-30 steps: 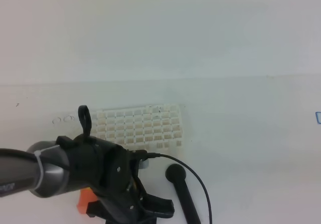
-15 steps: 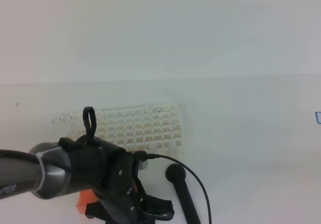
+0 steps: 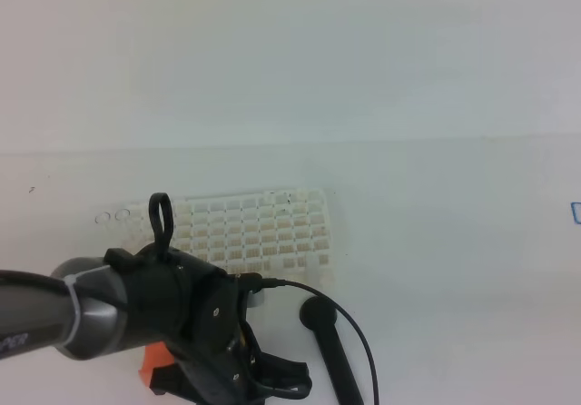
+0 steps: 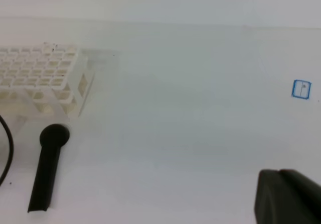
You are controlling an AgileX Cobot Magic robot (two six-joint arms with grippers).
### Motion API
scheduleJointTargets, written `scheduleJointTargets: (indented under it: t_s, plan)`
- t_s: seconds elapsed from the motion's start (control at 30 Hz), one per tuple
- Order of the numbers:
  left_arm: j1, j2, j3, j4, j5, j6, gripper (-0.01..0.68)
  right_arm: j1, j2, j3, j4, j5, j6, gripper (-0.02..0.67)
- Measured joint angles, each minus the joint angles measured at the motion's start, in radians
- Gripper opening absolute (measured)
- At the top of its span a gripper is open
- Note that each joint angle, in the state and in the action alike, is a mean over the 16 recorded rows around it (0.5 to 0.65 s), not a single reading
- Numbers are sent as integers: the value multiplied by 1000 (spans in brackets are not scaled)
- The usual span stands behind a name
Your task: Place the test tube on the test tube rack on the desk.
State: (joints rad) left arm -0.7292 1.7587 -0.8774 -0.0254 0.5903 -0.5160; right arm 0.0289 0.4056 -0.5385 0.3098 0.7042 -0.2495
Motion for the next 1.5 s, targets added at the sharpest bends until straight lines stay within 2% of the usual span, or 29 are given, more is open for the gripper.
scheduleJointTargets:
  t_s: [0.33,0.63,0.87,1.03,1.2,1.5]
  plan:
    - [0,-111,1,0,11,-9,103,0,0,0,12,0,0,-1]
    - [-4,-351,2,29,-1,-5,109,0,0,0,32,0,-10,-1]
    - [-20,-545,11,110,-93,-1,108,0,0,0,102,-1,-89,-1]
    - [-32,-658,48,181,-212,-4,108,0,0,0,216,-4,-218,-1]
    - [-39,-741,133,237,-387,-10,108,0,0,0,384,6,-418,-1]
    - [-39,-813,369,354,-841,-9,108,0,1,-15,690,84,-756,21]
